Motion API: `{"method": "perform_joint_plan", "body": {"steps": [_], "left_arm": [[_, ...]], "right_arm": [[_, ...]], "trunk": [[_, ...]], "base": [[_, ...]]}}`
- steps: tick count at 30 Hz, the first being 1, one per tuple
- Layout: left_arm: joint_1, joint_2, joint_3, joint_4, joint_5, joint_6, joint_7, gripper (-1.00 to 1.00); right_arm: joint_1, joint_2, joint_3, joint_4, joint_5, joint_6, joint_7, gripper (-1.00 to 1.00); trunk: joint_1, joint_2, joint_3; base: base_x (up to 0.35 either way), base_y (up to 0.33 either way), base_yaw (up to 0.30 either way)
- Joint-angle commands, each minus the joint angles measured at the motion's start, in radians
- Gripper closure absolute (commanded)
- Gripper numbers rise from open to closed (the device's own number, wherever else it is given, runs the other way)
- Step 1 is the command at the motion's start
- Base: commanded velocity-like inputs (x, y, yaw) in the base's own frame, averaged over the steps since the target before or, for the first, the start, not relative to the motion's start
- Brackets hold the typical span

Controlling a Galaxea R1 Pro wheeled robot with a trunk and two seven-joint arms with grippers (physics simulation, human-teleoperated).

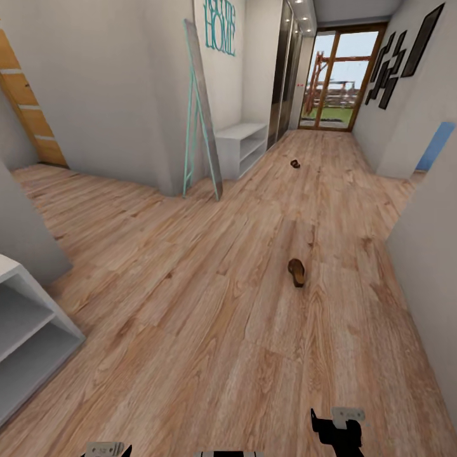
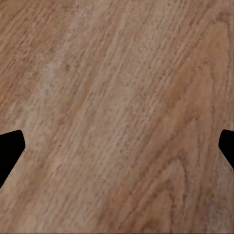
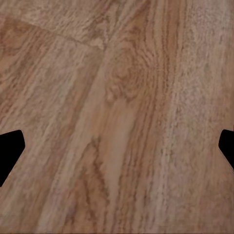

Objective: Pick up the two gym shoes and the two sandals from the corridor floor and place them onto the hallstand (shoe rack) in the corridor, making sure they are on the rack and not on the floor. Arrange them so the two gym shoes are next to each other and the two sandals are next to each other.

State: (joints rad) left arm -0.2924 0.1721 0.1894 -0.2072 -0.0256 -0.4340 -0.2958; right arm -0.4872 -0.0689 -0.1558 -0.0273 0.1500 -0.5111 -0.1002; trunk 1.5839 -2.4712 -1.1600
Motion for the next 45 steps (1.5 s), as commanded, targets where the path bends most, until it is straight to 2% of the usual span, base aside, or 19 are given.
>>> {"method": "perform_joint_plan", "body": {"steps": [1,19,32,39,45], "left_arm": [[-0.001,0.000,0.008,0.001,-0.003,-0.002,-0.008,-1.00],[-0.001,0.000,0.008,0.001,-0.004,-0.002,-0.008,-1.00],[-0.001,0.000,0.008,0.002,-0.002,-0.002,-0.008,-1.00],[-0.001,0.000,0.008,0.002,-0.001,-0.002,-0.008,-1.00],[-0.001,0.000,0.008,0.002,0.004,-0.002,-0.008,-1.00]], "right_arm": [[-0.001,0.000,-0.007,0.001,0.010,-0.003,-0.004,-1.00],[-0.001,0.008,-0.007,-0.002,0.007,-0.003,-0.007,-1.00],[-0.001,0.009,-0.007,-0.002,0.006,-0.003,-0.008,-1.00],[-0.001,0.009,-0.007,-0.002,0.006,-0.003,-0.009,-1.00],[-0.001,0.009,-0.007,-0.002,0.006,-0.003,-0.009,-1.00]], "trunk": [[0.000,0.000,-0.001],[0.000,0.000,0.000],[0.000,0.000,0.006],[0.000,0.000,0.008],[0.000,0.000,0.008]], "base": [[0.330,0.000,0.000],[0.331,0.000,-0.011],[0.333,-0.023,-0.217],[0.302,-0.164,-0.240],[0.287,-0.201,-0.041]]}}
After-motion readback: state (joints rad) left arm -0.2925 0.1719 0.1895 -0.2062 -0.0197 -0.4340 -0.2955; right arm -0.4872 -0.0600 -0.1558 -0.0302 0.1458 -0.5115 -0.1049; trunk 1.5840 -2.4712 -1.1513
